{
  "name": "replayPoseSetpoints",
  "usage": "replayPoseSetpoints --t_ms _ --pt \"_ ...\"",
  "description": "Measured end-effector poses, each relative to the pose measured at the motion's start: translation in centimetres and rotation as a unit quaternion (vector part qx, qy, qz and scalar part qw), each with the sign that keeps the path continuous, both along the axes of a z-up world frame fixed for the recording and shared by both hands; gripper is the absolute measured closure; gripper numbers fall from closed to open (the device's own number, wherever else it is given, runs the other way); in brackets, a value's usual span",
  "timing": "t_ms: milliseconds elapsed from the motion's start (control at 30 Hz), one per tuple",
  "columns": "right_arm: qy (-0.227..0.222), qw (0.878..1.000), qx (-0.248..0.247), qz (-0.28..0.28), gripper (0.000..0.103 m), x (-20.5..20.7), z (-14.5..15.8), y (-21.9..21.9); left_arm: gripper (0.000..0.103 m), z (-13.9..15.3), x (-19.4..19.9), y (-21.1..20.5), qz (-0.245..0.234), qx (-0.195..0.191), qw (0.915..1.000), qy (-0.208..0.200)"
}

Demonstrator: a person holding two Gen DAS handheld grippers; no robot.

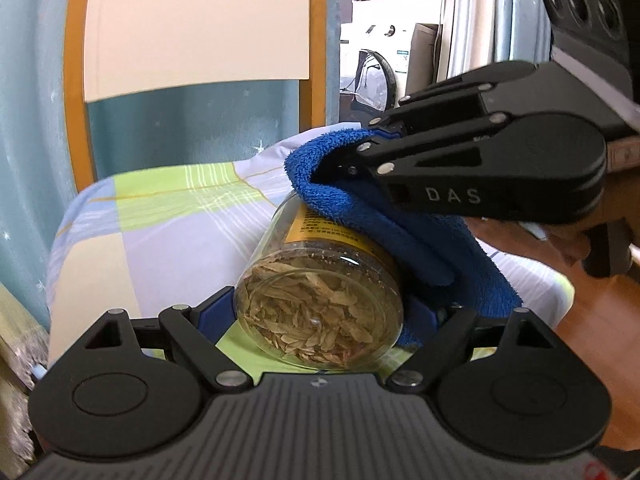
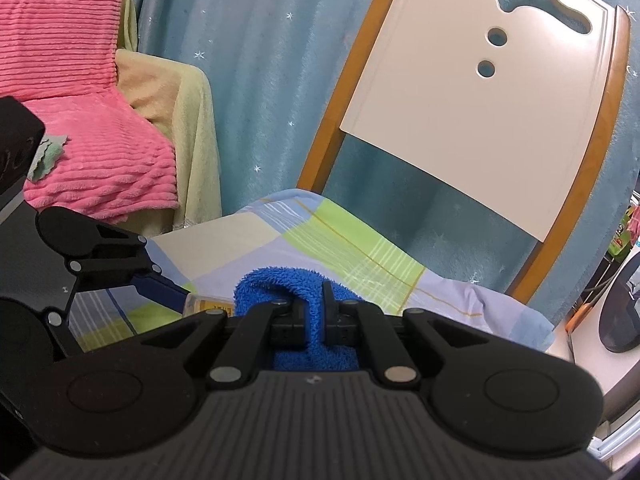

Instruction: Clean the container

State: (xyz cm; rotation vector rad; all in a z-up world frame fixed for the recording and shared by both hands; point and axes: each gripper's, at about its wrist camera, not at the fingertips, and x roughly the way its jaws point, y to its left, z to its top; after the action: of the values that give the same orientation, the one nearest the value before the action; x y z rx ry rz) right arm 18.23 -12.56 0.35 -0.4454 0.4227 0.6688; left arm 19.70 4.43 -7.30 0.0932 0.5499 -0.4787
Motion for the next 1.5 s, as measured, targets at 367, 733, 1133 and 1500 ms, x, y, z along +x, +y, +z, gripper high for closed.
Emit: replayPoseSetpoints --t_ms 367,733,1133,1500 --pt "-0.003 1.0 0.002 0.03 0.099 -0.9 0.0 0.5 0.016 -1.0 -2.6 -3.5 -0.012 0.191 0.9755 -0.109" --pt "-0.001 1.0 0.015 0.011 0.099 0.2 -0.1 0.1 0.016 -0.2 1.1 0.4 0.012 -0.014 0.9998 0.004" --pt "0.011 0.998 0.018 0.066 0.099 -2.4 0.3 0.6 0.017 -0.8 -0.8 -3.7 -0.018 0.177 0.9791 -0.099" --pt "0.007 1.0 0.029 0.005 0.099 0.2 0.1 -0.4 0.015 0.4 1.2 -1.5 -0.006 0.064 0.9974 -0.033"
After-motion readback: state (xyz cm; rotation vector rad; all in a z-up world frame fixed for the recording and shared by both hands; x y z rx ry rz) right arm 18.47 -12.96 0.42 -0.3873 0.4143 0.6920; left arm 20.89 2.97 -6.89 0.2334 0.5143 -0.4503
